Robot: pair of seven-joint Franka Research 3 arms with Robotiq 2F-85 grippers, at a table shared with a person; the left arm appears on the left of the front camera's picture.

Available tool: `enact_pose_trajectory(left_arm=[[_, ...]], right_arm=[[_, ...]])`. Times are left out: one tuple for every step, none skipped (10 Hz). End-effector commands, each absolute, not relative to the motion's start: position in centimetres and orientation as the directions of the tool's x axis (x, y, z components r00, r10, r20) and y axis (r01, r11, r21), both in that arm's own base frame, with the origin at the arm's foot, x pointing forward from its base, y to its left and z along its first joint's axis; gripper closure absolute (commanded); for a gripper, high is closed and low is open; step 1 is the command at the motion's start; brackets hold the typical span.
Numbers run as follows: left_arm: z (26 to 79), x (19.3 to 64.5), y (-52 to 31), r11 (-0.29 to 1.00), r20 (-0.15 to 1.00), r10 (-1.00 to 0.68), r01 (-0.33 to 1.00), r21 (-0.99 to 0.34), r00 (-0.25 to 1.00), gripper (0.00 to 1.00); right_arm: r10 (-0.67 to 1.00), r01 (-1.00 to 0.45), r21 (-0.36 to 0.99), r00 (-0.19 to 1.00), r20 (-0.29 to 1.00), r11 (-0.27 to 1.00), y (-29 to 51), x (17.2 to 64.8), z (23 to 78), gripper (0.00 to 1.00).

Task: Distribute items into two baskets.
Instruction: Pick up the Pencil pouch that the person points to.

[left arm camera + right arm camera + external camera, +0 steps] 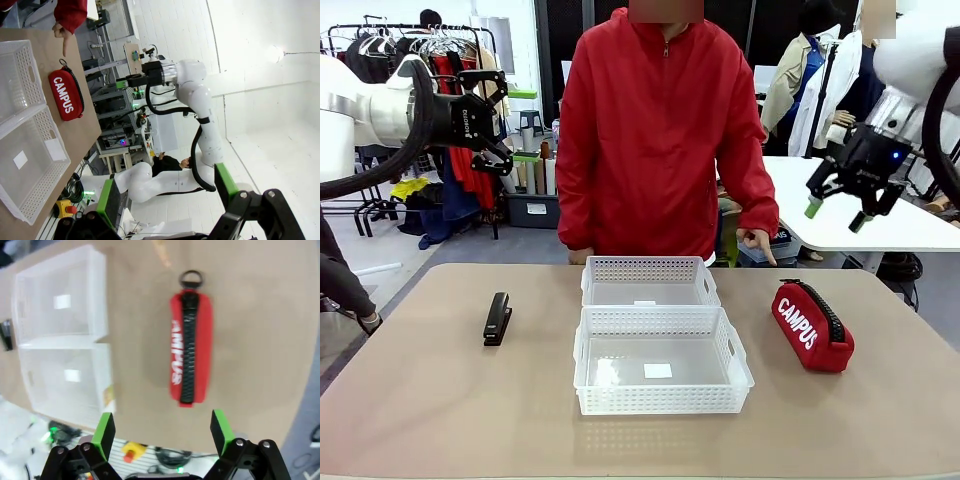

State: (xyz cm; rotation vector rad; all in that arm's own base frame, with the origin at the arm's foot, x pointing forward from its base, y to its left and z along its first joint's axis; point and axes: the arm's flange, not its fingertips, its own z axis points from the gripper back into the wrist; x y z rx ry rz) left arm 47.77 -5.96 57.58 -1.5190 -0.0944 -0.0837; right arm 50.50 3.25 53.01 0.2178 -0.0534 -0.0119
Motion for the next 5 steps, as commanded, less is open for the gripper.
enact_pose_trajectory(left_arm=[[57.7,47.7,-5.9,0.049,0.117,0.005,0.116,-0.992,0.993,0.00],[57.7,47.7,-5.9,0.049,0.117,0.005,0.116,-0.992,0.993,0.00],[57.7,47.7,-5.9,0.049,0.117,0.005,0.116,-0.992,0.993,0.00],[57.7,47.7,-5.9,0.049,0.117,0.005,0.116,-0.992,0.993,0.00],[57.7,47.7,-5.9,0.049,0.117,0.005,0.116,-0.992,0.993,0.00]], right_arm=[[-0.028,0.027,0.023,0.998,0.052,0.999,3.1,50.9,50.2,0.00],[-0.018,0.020,-0.030,0.998,0.057,0.999,3.0,51.0,48.2,0.00],[-0.021,0.024,-0.040,0.998,0.062,0.999,2.8,51.1,46.8,0.00],[-0.029,0.032,-0.030,0.995,0.091,0.999,2.9,51.2,45.2,0.00],[-0.045,0.048,-0.023,0.988,0.145,0.999,3.1,51.1,44.2,0.00]])
